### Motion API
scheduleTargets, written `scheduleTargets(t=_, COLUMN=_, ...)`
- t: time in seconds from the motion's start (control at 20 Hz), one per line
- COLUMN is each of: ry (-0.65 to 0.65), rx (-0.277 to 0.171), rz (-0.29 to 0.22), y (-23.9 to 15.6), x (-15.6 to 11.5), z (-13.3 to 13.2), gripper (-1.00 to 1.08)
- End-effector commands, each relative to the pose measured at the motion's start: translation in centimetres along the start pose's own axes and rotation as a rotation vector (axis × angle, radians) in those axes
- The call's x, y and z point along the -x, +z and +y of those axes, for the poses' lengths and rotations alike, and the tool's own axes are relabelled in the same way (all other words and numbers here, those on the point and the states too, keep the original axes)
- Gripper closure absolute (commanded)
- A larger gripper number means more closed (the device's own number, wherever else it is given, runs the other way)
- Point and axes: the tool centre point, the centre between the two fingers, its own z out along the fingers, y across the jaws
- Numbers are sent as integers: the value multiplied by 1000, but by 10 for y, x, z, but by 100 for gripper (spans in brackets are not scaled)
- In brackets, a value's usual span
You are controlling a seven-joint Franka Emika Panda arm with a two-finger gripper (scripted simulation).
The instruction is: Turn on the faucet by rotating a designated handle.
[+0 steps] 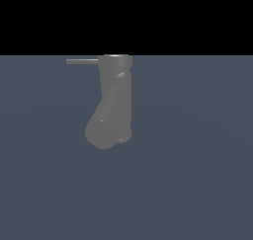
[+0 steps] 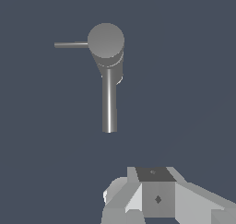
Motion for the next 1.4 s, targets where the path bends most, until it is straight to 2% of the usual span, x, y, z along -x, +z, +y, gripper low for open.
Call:
scheduleTargets(t=0.0, ry=0, rx=0, rz=0, y=0, x=0, z=0, gripper=108)
scheduleTargets(t=0.5, ry=24, rx=21, rz=-34, y=7, x=0, z=20, gripper=108)
scheduleTargets(t=0.9, ry=44, rx=19, rz=-33, y=8, x=-5, z=17, gripper=108)
scheduleTargets(t=1.35, ry=149, rx=10, rz=-37, y=16, x=-29, z=9, gripper=108)
